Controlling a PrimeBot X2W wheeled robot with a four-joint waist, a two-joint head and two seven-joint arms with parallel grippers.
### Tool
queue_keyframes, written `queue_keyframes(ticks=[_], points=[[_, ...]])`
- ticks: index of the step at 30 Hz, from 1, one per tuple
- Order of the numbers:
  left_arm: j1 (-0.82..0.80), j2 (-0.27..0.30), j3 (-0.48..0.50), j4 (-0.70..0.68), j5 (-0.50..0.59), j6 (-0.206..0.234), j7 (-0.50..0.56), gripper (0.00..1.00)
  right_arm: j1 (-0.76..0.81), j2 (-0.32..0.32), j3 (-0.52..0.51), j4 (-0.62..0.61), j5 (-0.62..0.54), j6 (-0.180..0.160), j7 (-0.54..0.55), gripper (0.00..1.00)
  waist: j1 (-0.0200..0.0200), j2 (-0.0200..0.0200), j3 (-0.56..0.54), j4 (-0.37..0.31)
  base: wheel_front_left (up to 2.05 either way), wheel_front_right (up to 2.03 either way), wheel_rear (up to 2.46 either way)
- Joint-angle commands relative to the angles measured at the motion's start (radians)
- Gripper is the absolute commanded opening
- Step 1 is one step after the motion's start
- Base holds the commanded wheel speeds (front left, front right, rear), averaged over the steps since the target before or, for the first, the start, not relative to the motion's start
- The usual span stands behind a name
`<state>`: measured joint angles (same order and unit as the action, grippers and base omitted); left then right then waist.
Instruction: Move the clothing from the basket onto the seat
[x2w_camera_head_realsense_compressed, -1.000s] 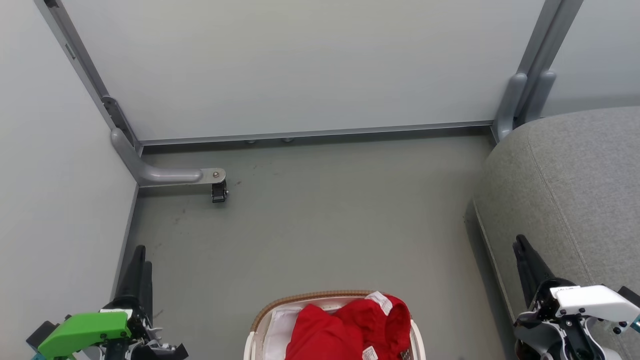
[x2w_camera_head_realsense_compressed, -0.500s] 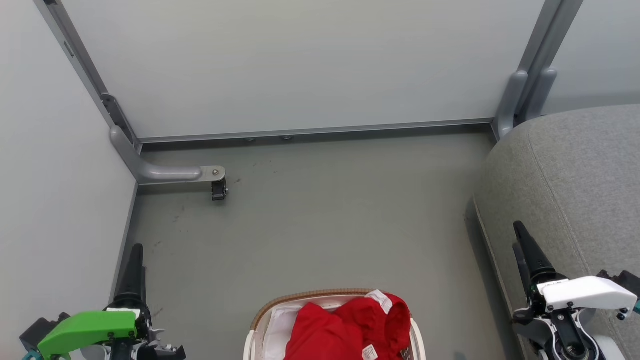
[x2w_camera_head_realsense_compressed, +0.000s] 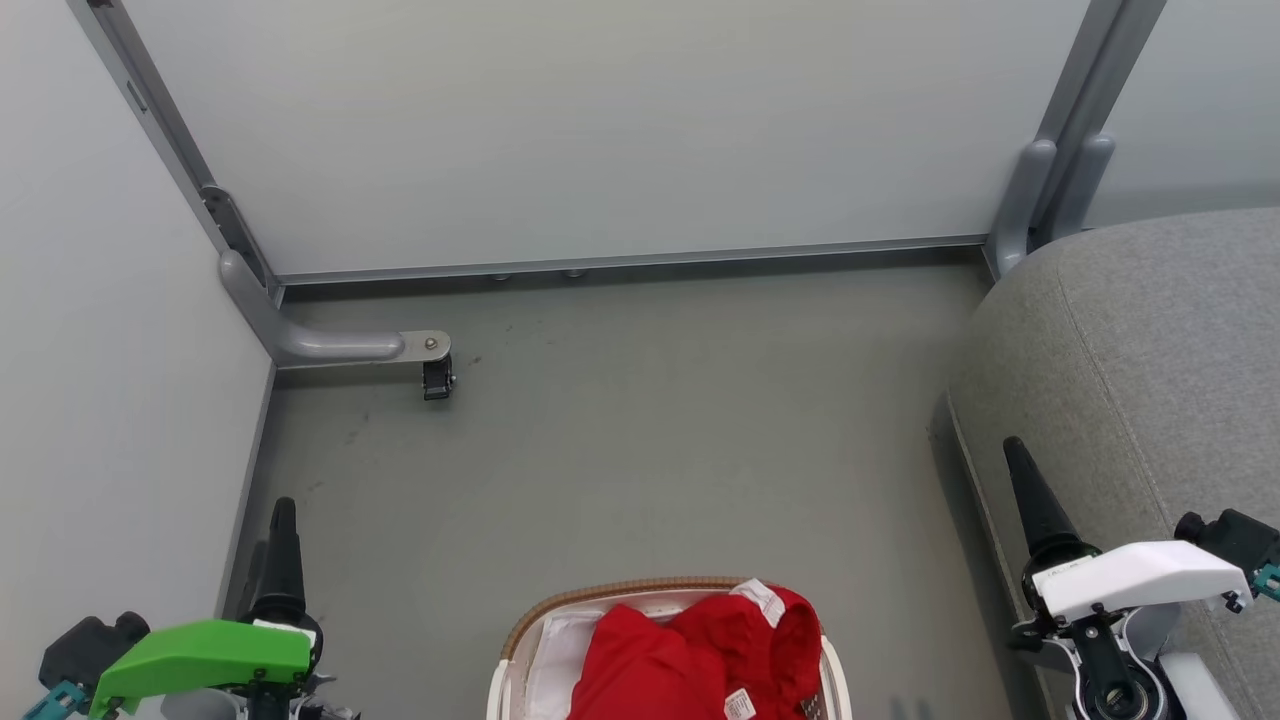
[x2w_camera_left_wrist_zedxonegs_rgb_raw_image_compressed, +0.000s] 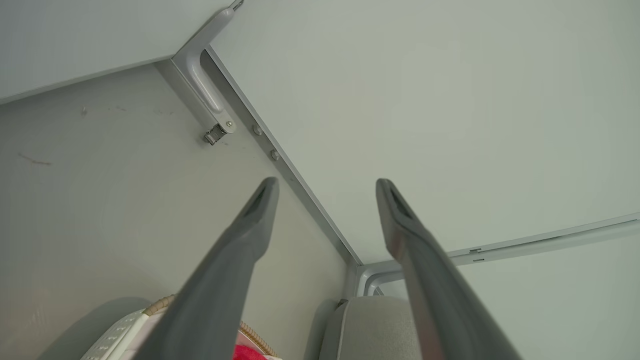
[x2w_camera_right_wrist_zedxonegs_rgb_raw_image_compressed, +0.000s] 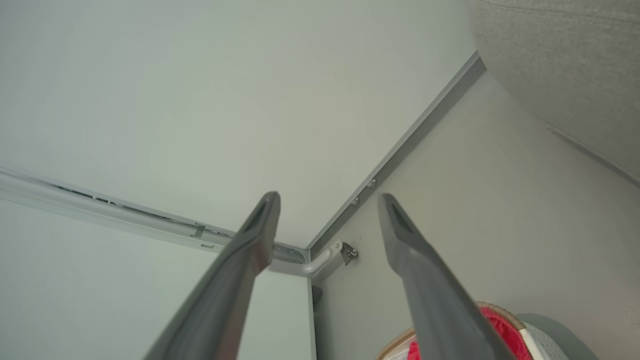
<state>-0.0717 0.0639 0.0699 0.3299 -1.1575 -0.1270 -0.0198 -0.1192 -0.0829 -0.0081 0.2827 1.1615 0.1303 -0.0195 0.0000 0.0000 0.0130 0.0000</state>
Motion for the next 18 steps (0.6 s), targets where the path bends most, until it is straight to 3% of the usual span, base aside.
queue_keyframes(ticks=[1, 18], points=[[-0.023, 0.014, -0.002, -0.008, 0.056, -0.002, -0.011, 1.00, -0.028, -0.013, 0.011, -0.007, -0.046, 0.000, -0.013, 1.00, 0.0000, 0.0000, 0.000, 0.000, 0.00, 0.00, 0.00], [-0.010, 0.023, -0.026, 0.012, 0.355, -0.003, -0.069, 1.00, -0.037, -0.022, 0.048, 0.020, -0.302, 0.000, -0.071, 1.00, 0.0000, 0.0000, 0.000, -0.001, 0.00, 0.00, 0.00]])
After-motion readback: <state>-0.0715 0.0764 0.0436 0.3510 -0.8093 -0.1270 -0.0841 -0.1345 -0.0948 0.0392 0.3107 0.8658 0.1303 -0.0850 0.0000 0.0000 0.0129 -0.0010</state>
